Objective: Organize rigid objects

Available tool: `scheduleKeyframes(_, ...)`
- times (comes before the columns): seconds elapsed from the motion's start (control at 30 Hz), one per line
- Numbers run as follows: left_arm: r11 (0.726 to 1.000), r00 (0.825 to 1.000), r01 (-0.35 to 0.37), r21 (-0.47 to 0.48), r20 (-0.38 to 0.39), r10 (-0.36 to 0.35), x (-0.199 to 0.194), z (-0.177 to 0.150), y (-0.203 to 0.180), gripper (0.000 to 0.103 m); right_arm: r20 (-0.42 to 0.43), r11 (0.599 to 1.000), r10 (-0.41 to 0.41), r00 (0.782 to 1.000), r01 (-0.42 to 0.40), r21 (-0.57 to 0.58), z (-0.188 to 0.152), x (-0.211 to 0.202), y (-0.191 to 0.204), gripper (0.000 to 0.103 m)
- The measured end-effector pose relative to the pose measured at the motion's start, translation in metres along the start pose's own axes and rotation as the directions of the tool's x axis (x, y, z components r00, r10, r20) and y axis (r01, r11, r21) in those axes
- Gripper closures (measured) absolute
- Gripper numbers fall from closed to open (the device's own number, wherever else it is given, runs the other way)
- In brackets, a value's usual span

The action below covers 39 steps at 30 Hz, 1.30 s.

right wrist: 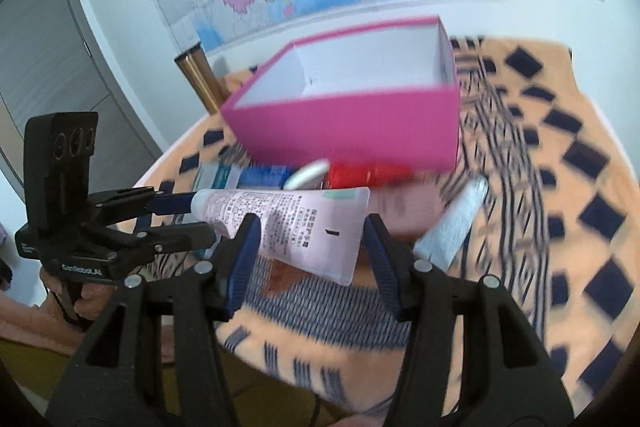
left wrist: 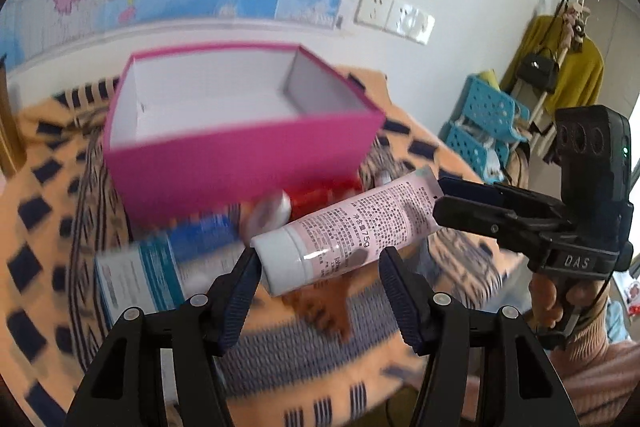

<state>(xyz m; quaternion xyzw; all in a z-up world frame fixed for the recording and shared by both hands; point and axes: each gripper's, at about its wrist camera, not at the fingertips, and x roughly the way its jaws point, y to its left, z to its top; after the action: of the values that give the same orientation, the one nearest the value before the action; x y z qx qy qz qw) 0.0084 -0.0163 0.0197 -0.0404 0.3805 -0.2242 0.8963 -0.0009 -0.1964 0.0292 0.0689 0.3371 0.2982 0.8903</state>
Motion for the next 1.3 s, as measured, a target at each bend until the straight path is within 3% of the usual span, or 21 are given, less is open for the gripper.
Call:
scheduleKeyframes(0.27, 0.999, 0.997, -0.048, 0.016, 0.056, 0.047, 0.021, 0.065, 0.006, 0.041, 0.082, 0.998, -0.040, 0.996, 0.043, -0.036, 0.059, 0.008, -0.020, 0.047)
scheduleKeyframes(0.53, 0.998, 0.998, -0.066, -0.008, 0.012, 0.066, 0.061, 0.095, 0.020, 0.041, 0.078, 0.998, -0.069, 0.995, 0.068, 0.004, 0.096, 0.036, -0.055, 0.047)
scheduleKeyframes(0.9, 0.996, 0.994, -0.070, -0.054, -0.091, 0.065, 0.107, 0.102, 0.039, 0.041, -0.019, 0.993, -0.089, 0.996, 0.091, 0.074, 0.106, 0.078, -0.090, 0.047)
scheduleKeyframes(1.3, 0.996, 0.997, -0.053, -0.074, -0.062, 0.049, 0.095, 0.095, 0.051, 0.041, -0.018, 0.992, -0.112, 0.994, 0.113, 0.051, 0.104, 0.080, -0.086, 0.047)
